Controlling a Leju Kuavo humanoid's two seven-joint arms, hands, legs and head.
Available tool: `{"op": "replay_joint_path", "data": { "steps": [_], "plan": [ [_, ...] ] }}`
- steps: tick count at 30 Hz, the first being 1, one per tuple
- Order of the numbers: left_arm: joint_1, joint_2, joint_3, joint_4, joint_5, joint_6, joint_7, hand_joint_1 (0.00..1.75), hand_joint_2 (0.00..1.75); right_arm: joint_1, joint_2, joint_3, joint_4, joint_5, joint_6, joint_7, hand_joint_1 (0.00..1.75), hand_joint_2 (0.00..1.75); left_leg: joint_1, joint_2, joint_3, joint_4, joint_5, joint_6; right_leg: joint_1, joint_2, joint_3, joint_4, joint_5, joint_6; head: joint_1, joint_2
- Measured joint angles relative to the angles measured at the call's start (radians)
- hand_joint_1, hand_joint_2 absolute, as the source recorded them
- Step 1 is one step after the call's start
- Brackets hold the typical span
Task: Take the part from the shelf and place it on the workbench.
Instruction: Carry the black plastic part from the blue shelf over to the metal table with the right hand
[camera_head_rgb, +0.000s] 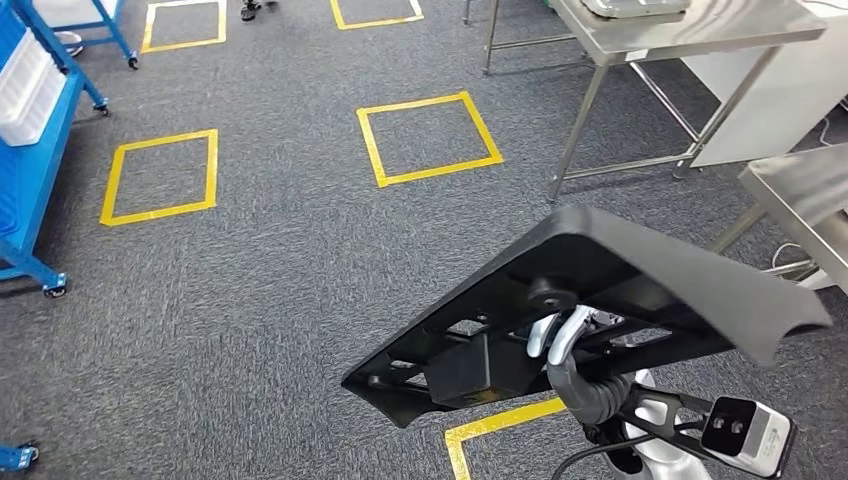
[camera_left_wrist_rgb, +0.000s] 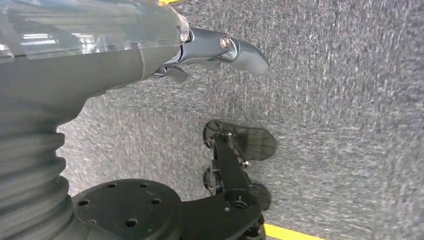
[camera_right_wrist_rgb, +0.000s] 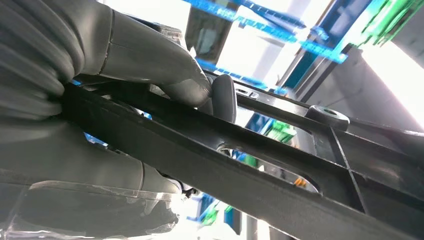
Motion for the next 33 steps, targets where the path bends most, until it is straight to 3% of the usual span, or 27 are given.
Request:
{"op": "replay_joint_path", "data": {
  "steps": [1,3,5,6,7,8,9,11,13,15,16,18,20,22,23,24,26,28,29,31,33],
  "plan": [
    [-0.001,0.0,0.0,0.0,-0.002,0.0,0.0,0.0,1.75,0.009,-0.001,-0.004,-0.005,0.005,0.004,-0.001,1.75,1.75,0.002,-0.005,0.001,0.005,-0.007,-0.006,-0.002,0.009,0.001,-0.003,0.002,-0.005,0.0,0.0],
    [-0.002,0.001,0.0,0.0,-0.005,-0.001,0.0,0.0,1.75,0.02,-0.003,-0.01,-0.017,0.013,0.014,-0.001,1.75,1.75,0.005,-0.04,-0.02,0.064,-0.051,-0.016,-0.008,0.029,0.003,-0.009,0.007,-0.016,0.0,0.0],
    [0.0,0.001,0.0,0.0,-0.008,-0.003,-0.001,0.0,1.75,0.028,-0.004,-0.012,-0.025,0.016,0.019,-0.001,1.75,1.75,0.007,-0.075,-0.079,0.198,-0.118,-0.02,-0.007,0.051,0.003,-0.009,0.008,-0.022,0.0,0.0],
    [0.002,0.001,0.0,0.0,-0.01,-0.004,-0.002,0.0,1.75,0.034,-0.004,-0.013,-0.027,0.016,0.02,-0.001,1.75,1.75,0.007,-0.08,-0.108,0.259,-0.138,-0.022,-0.006,0.064,0.003,-0.008,0.008,-0.023,0.0,0.0],
    [0.003,0.001,0.0,0.0,-0.013,-0.005,-0.002,0.0,1.75,0.038,-0.004,-0.015,-0.029,0.017,0.02,-0.001,1.75,1.75,0.007,-0.082,-0.126,0.292,-0.14,-0.022,-0.005,0.077,0.003,-0.008,0.008,-0.023,0.0,0.0],
    [0.003,0.001,0.001,0.0,-0.014,-0.007,-0.004,0.0,1.75,0.042,-0.004,-0.017,-0.032,0.017,0.02,-0.001,1.75,1.75,0.007,-0.083,-0.124,0.281,-0.119,-0.02,-0.005,0.091,0.004,-0.006,0.008,-0.023,0.0,0.0],
    [0.003,0.001,0.001,0.0,-0.016,-0.008,-0.005,0.0,1.75,0.043,-0.004,-0.02,-0.035,0.017,0.02,-0.001,1.75,1.75,0.008,-0.089,-0.104,0.23,-0.082,-0.018,-0.005,0.105,0.005,-0.005,0.008,-0.023,0.0,0.0],
    [0.003,0.002,0.001,0.0,-0.017,-0.01,-0.006,0.0,1.75,0.042,-0.004,-0.027,-0.041,0.015,0.019,-0.001,1.75,1.75,0.009,-0.136,-0.045,0.088,-0.014,-0.008,-0.005,0.13,0.004,-0.001,0.007,-0.018,0.0,0.0],
    [0.003,0.004,0.001,0.0,-0.019,-0.012,-0.007,0.0,1.75,0.041,-0.004,-0.033,-0.043,0.013,0.018,-0.001,1.75,1.75,0.009,-0.175,-0.016,0.015,0.006,0.002,-0.009,0.153,-0.004,0.001,0.01,-0.007,0.0,0.0],
    [0.0,0.003,0.002,0.0,-0.019,-0.013,-0.007,0.0,1.75,0.042,-0.004,-0.039,-0.045,0.012,0.018,-0.001,1.75,1.75,0.008,-0.163,-0.013,0.007,0.008,0.013,-0.012,0.175,-0.012,-0.002,0.017,0.009,0.0,0.0],
    [-0.002,0.003,0.002,0.0,-0.019,-0.014,-0.008,0.0,1.75,0.043,-0.004,-0.041,-0.047,0.012,0.018,-0.001,1.75,1.75,0.01,-0.15,-0.011,0.002,0.012,0.019,-0.012,0.171,-0.014,0.0,0.017,0.014,0.0,0.0],
    [-0.004,0.003,0.002,0.0,-0.02,-0.016,-0.008,0.0,1.75,0.04,-0.003,-0.045,-0.05,0.009,0.015,-0.001,1.75,1.75,0.014,-0.124,-0.006,-0.01,0.02,0.032,-0.009,0.128,-0.038,0.047,-0.013,0.021,0.0,0.0],
    [-0.002,0.003,0.002,0.0,-0.023,-0.016,-0.006,0.0,1.75,0.037,-0.002,-0.048,-0.051,0.005,0.011,-0.001,1.75,1.75,0.012,-0.099,-0.006,-0.013,0.021,0.037,-0.011,0.078,-0.096,0.169,-0.076,0.026,0.0,0.0],
    [-0.001,0.003,0.003,0.0,-0.025,-0.015,-0.003,0.0,1.75,0.036,0.0,-0.049,-0.05,0.004,0.007,-0.001,1.75,1.75,0.01,-0.072,-0.007,-0.012,0.019,0.038,-0.016,0.064,-0.145,0.273,-0.11,0.032,0.0,0.0],
    [-0.001,0.003,0.004,0.0,-0.025,-0.014,-0.002,0.0,1.75,0.036,0.0,-0.049,-0.049,0.004,0.007,-0.001,1.75,1.75,0.01,-0.059,-0.007,-0.012,0.018,0.037,-0.018,0.06,-0.145,0.276,-0.1,0.034,0.0,0.0],
    [-0.003,0.003,0.005,0.0,-0.025,-0.013,0.0,0.0,1.75,0.035,0.0,-0.049,-0.049,0.004,0.007,-0.001,1.75,1.75,0.01,-0.048,-0.006,-0.011,0.016,0.036,-0.019,0.053,-0.124,0.237,-0.074,0.034,0.0,0.0],
    [-0.005,0.002,0.008,0.0,-0.024,-0.011,0.0,0.0,1.75,0.026,0.0,-0.049,-0.048,0.004,0.005,0.0,1.75,1.75,0.007,-0.028,-0.002,-0.007,0.01,0.028,-0.016,0.014,-0.044,0.093,-0.015,0.03,0.0,0.0],
    [-0.008,0.001,0.009,0.0,-0.023,-0.01,0.001,0.0,1.75,0.012,0.0,-0.049,-0.047,0.003,0.001,0.002,1.75,1.75,0.002,-0.011,0.001,-0.004,0.003,0.018,-0.008,-0.016,0.002,0.003,0.008,0.021,0.0,0.0],
    [-0.009,0.001,0.01,0.0,-0.022,-0.01,0.001,0.0,1.75,0.005,0.0,-0.049,-0.045,0.0,-0.002,0.003,1.75,1.75,-0.001,-0.002,0.003,-0.004,0.001,0.013,-0.004,-0.016,0.003,-0.004,0.005,0.016,0.0,0.0],
    [-0.012,0.001,0.01,0.0,-0.022,-0.009,0.003,0.0,1.75,-0.002,0.0,-0.049,-0.042,-0.004,-0.007,0.004,1.75,1.75,0.001,0.009,0.008,-0.004,-0.003,0.002,-0.005,0.006,0.001,-0.008,0.009,0.005,0.0,0.0],
    [-0.014,0.0,0.01,0.0,-0.022,-0.009,0.004,0.0,1.75,-0.012,-0.001,-0.049,-0.039,-0.008,-0.008,0.005,1.75,1.75,0.004,-0.024,-0.007,0.038,-0.036,-0.009,-0.01,0.026,0.002,-0.015,0.015,-0.007,0.0,0.0]
  ]
}}
